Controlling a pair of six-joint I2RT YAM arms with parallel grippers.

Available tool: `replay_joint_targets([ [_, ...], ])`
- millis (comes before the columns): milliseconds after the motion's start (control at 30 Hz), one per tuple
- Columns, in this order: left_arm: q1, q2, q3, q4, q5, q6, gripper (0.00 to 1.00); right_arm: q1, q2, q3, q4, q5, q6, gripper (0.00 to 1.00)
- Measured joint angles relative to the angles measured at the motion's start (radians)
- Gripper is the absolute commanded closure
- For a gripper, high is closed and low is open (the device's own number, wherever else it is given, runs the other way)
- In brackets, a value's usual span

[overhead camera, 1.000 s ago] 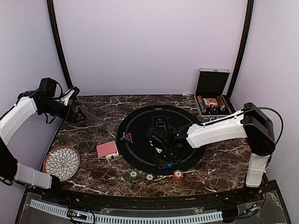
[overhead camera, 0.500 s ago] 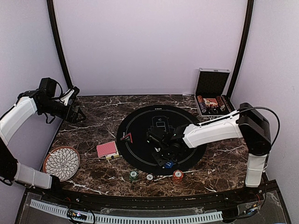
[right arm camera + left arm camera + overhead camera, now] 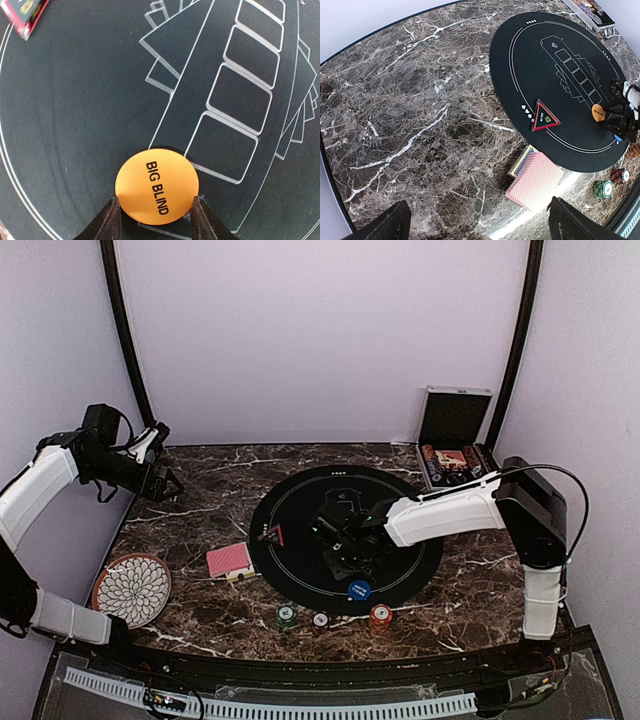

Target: Distribute texas hold em gaming equipment

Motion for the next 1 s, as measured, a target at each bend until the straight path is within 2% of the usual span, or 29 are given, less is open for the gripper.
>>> replay_joint_targets([
  [533,0.0,0.0,0.0,-0.003,0.0,0.006,0.01,-0.155,0.117,0.163,0.011,0.021,-0.025,0.55],
  [1000,0.0,-0.001,0.0,-0.011,0.0,0.02,0.01,-0.312,0.264,0.385,0.019,-0.006,-0.085,0.58],
])
